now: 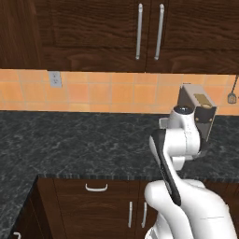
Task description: Take the meat container that has the shrimp and place it on the second highest rack of the freezer. Then take the vegetable container that has the sweet potato and garlic and place it on the highest rack of the freezer.
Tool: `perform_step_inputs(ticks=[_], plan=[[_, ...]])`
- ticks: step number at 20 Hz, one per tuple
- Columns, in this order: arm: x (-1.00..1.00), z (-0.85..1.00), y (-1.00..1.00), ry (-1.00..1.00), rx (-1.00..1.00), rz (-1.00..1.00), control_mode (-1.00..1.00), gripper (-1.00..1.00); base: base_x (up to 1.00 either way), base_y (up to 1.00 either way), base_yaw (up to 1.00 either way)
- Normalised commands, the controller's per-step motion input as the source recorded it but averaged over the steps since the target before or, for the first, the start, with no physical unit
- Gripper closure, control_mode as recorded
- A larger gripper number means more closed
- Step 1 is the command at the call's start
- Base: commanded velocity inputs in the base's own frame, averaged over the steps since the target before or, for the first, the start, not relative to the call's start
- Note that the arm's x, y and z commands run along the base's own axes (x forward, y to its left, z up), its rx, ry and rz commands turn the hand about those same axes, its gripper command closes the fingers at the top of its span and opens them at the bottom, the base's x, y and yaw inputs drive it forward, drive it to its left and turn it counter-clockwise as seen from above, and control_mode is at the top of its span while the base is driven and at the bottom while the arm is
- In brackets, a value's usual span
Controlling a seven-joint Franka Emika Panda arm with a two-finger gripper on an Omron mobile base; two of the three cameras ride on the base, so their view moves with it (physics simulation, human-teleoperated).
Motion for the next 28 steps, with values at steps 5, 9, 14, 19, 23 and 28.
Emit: perform_step_inputs(ticks=[5,9,14,19,23,28], plan=[[-0.79,0.98,0.01,0.05,0.03,0.0,-1.0,1.0,0.0,0.0,0.0],[-0.44,0.64,0.23,0.02,0.01,0.0,-1.0,1.0,0.0,0.0,0.0],[-0.45,0.17,0.1,-0.16,0.02,0.0,-1.0,1.0,0.0,0.0,0.0],[-0.54,0.0,0.08,-0.17,0.0,0.0,-1.0,1.0,0.0,0.0,0.0],[-0.53,0.0,0.13,0.0,0.0,0.0,-1.0,1.0,0.0,0.0,0.0],[-0.49,0.0,0.08,0.0,0.0,0.0,-1.0,1.0,0.0,0.0,0.0]])
